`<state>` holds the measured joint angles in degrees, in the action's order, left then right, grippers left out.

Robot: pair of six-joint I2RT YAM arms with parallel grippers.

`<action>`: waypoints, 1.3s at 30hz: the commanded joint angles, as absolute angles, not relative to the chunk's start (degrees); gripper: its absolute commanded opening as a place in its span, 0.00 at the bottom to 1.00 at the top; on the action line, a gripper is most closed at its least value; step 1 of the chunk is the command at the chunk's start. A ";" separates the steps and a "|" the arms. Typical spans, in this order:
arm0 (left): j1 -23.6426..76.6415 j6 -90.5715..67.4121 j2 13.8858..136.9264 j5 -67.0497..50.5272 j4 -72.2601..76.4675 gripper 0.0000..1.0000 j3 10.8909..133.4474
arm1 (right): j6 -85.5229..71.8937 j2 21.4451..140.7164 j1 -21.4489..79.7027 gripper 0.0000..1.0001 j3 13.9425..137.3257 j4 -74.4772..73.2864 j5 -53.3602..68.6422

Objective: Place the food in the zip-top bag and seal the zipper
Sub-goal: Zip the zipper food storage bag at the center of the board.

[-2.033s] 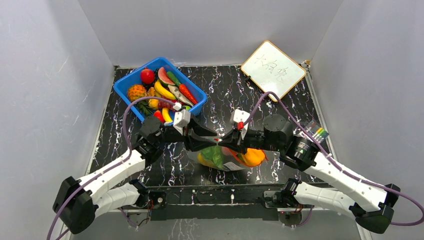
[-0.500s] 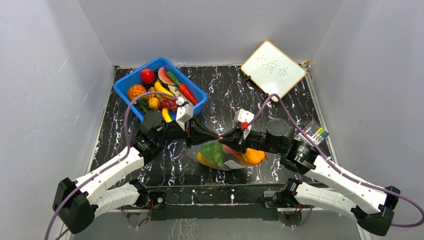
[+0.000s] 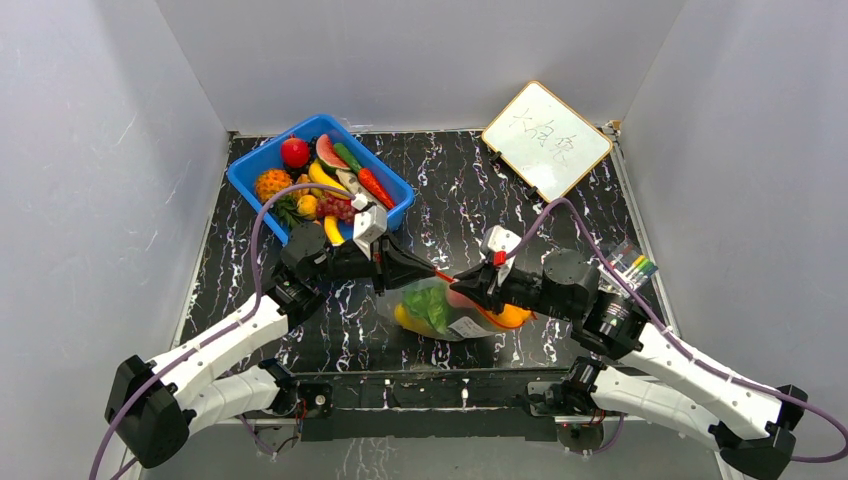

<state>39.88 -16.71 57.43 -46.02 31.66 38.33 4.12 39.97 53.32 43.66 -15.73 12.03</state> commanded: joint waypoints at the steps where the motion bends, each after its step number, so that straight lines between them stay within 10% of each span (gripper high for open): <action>1: 39.12 -16.47 55.35 -43.24 33.62 0.00 39.00 | 3.63 38.50 53.52 0.00 44.78 -19.21 10.47; 5: 39.11 -14.26 56.80 -47.16 31.71 0.00 40.86 | 5.28 39.88 53.47 0.00 47.86 -19.83 13.26; 12: 39.11 1.41 62.05 -58.45 11.37 0.53 51.00 | 7.73 47.37 53.50 0.00 56.56 -20.43 20.00; 18: 39.11 3.17 64.06 -60.17 7.15 0.00 53.91 | 7.05 49.03 53.52 0.00 56.82 -19.32 19.69; 39: 38.85 13.92 63.53 -61.58 -11.52 0.00 61.04 | 7.64 42.10 53.50 0.00 58.84 -27.48 15.13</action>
<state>39.77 10.57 64.82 -61.82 -4.12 58.28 4.97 44.88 53.63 53.56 -26.79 17.17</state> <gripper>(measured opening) 0.009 0.101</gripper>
